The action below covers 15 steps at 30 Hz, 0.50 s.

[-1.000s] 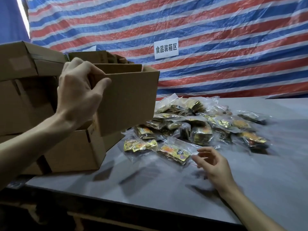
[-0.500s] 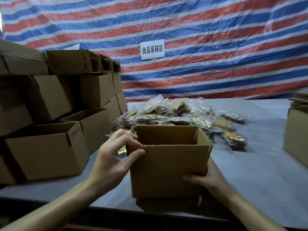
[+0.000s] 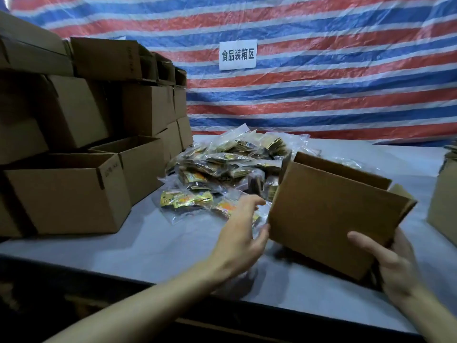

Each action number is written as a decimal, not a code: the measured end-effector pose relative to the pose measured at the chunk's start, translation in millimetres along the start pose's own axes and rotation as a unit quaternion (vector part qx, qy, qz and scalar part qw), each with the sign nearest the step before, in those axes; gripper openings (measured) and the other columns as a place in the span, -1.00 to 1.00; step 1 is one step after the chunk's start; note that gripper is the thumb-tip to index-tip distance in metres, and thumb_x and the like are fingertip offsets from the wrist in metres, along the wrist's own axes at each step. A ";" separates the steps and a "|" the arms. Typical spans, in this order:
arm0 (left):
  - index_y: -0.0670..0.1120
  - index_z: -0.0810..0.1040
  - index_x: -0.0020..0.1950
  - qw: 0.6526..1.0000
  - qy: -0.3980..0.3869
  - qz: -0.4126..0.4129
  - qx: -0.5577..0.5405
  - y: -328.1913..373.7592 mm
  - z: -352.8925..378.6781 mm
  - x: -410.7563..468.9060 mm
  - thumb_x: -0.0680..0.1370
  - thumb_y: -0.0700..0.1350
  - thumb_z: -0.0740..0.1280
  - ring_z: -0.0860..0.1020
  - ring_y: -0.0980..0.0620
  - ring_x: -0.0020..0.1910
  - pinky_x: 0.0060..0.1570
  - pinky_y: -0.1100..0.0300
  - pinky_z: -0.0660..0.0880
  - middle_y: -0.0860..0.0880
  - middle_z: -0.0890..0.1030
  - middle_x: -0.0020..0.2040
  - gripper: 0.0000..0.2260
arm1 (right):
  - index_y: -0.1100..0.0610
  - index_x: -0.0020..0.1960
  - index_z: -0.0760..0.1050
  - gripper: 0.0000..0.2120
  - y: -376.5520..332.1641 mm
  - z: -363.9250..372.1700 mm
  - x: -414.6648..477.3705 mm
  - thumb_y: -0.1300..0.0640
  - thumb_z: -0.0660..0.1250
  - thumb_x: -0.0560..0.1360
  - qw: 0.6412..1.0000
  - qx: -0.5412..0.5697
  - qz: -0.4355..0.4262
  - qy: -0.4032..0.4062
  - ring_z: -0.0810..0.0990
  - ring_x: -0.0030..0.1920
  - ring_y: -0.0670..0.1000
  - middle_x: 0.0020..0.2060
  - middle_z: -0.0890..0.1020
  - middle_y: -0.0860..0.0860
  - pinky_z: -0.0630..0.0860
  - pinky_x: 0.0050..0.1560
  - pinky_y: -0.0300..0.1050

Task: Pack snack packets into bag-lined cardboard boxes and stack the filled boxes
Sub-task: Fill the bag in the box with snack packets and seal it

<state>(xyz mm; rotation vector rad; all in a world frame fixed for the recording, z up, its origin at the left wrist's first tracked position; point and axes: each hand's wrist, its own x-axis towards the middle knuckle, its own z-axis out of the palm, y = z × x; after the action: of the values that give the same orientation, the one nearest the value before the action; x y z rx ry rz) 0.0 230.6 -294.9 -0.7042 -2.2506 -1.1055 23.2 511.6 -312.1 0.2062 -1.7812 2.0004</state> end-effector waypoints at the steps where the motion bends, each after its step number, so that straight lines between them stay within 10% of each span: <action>1: -0.07 0.48 0.26 0.998 -0.048 -0.031 0.017 -6.1 4.1 1.5 0.55 -0.17 0.35 0.49 0.05 0.19 0.23 0.15 0.43 0.00 0.52 0.19 -0.72 | -0.11 0.23 0.56 -0.35 -1.5 1.1 0.3 0.10 0.61 0.16 1.000 -0.011 -0.003 -0.010 0.73 -0.17 -0.09 0.08 0.72 0.01 0.61 -0.31 -0.30; 6: -0.12 0.62 0.07 0.973 -0.185 -0.109 0.080 -28.7 12.9 22.0 0.56 -0.27 0.31 0.57 -0.09 0.09 0.10 0.08 0.51 -0.08 0.64 0.05 -0.85 | -0.19 0.13 0.61 -0.35 -4.7 -1.1 0.6 0.01 0.61 0.04 1.000 0.000 -0.015 -0.023 0.72 0.00 -0.01 0.07 0.73 -0.05 0.66 -0.14 -0.21; 15: -0.01 0.61 0.24 0.897 -0.198 0.022 0.395 -32.0 19.8 41.7 0.64 0.01 0.23 0.48 -0.12 0.24 0.13 0.08 0.31 -0.06 0.59 0.17 -0.74 | -0.05 0.10 0.66 -0.44 -2.2 -3.6 -0.4 0.06 0.52 0.08 0.998 0.058 0.017 -0.031 0.73 -0.01 0.12 0.05 0.73 0.09 0.66 -0.11 -0.02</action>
<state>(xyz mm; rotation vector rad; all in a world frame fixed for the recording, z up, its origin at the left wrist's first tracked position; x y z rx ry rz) -55.6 239.0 -295.3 -0.6421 -2.6934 0.0546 25.1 515.1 -310.8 0.2796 -1.7165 2.1459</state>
